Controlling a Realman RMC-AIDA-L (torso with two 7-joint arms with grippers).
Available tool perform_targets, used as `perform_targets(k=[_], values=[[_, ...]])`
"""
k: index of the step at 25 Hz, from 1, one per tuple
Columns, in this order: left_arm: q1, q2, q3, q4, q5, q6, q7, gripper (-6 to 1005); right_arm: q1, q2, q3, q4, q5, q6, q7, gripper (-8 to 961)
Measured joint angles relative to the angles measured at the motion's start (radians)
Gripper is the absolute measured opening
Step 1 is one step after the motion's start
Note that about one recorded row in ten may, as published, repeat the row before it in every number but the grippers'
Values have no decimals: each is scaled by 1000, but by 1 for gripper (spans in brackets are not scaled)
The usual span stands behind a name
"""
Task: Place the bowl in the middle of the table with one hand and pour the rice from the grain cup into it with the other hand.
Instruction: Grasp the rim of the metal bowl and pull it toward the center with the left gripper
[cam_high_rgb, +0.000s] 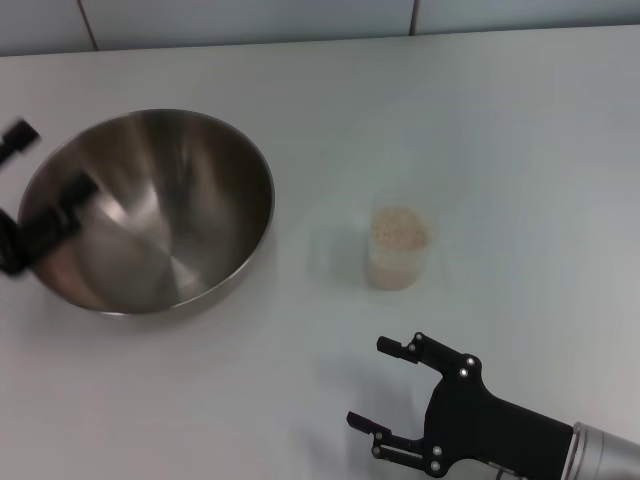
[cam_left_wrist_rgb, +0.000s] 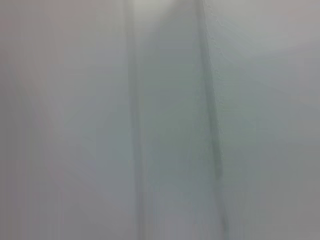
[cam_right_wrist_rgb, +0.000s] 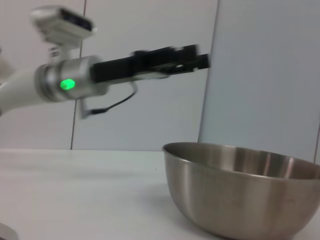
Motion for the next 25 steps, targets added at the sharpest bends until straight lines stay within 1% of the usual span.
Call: perform_targets(k=[1,2,3,4,5,6,7,8,9,10,11,12,13,15,19,22,24,25], values=[[-40,1,-52,56,-6,-43,-94,841,0,0,0,0,0,0,0,773],[-114,1,-86,200,-1,-179,-270,841,0,0,1,0,0,1,0,773],[-129,1,-80,233,4,-207,-304,841,1,0,1,1,0,1,0,773],[-163,3,-49,311,26,-276,-403,841,2,0,2,2,0,1,0,773],[-163,3,-49,311,26,-276,-403,841,2,0,2,2,0,1,0,773],[-207,7,64,456,100,-400,-569,841,5,0,2,2,0,1,1,774],[-221,8,135,518,145,-449,-647,841,6,0,2,1,0,1,2,774],[-235,10,242,610,217,-509,-746,841,7,0,2,1,0,1,4,774],[-239,10,282,640,244,-523,-775,841,8,0,2,1,0,1,5,774],[-239,10,282,640,244,-523,-775,841,8,0,2,1,0,1,5,774],[-250,7,401,733,337,-564,-882,841,9,0,3,1,0,1,5,774],[-255,5,434,758,374,-576,-910,841,9,0,4,2,0,1,5,774],[-273,1,510,804,473,-609,-974,841,9,0,4,2,0,1,6,774],[-295,-1,559,814,550,-629,-1010,841,10,0,5,2,0,1,6,774],[-343,-6,613,794,677,-668,-1049,840,9,-1,6,4,0,1,6,774],[-357,-7,637,779,716,-692,-1059,840,7,-1,6,4,0,1,6,774],[-377,-7,676,750,771,-732,-1081,840,6,-1,6,5,0,1,6,774],[-377,-7,676,750,771,-732,-1081,840,6,-1,6,5,0,1,6,774]])
